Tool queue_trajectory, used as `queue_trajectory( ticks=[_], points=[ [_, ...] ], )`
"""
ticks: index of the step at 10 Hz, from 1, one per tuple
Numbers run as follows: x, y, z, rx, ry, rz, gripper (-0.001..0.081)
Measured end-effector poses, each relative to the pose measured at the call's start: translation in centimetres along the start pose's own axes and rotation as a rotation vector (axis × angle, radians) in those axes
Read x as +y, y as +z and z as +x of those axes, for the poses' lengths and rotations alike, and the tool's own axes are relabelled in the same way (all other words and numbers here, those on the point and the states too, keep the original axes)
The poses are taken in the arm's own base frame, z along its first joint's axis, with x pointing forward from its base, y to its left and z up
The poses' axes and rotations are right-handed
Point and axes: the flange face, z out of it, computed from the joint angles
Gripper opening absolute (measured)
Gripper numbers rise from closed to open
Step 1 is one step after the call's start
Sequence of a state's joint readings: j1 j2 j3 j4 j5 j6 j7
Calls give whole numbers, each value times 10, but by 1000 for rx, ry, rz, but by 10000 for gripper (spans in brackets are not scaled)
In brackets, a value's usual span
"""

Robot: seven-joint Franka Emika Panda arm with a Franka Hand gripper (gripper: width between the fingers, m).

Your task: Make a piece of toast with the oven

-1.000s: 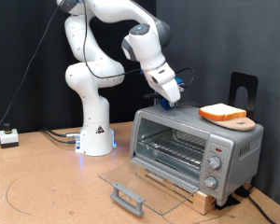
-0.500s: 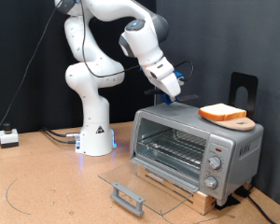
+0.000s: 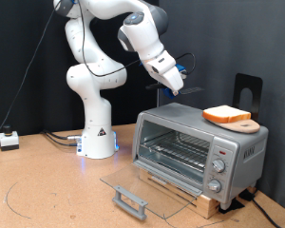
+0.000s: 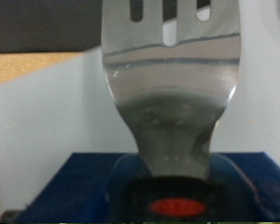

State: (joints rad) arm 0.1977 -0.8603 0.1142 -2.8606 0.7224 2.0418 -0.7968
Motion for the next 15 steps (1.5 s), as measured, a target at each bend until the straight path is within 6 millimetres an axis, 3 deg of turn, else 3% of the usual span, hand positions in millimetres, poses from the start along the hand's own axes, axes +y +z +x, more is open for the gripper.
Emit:
queue_trajectory(
  ticks=[4,10,15],
  points=[
    [48,-39,-15,129,138,-87,424],
    [110,-82,-68,132,296,-121,424],
    [117,-84,-72,111,285,-118,424]
  ],
)
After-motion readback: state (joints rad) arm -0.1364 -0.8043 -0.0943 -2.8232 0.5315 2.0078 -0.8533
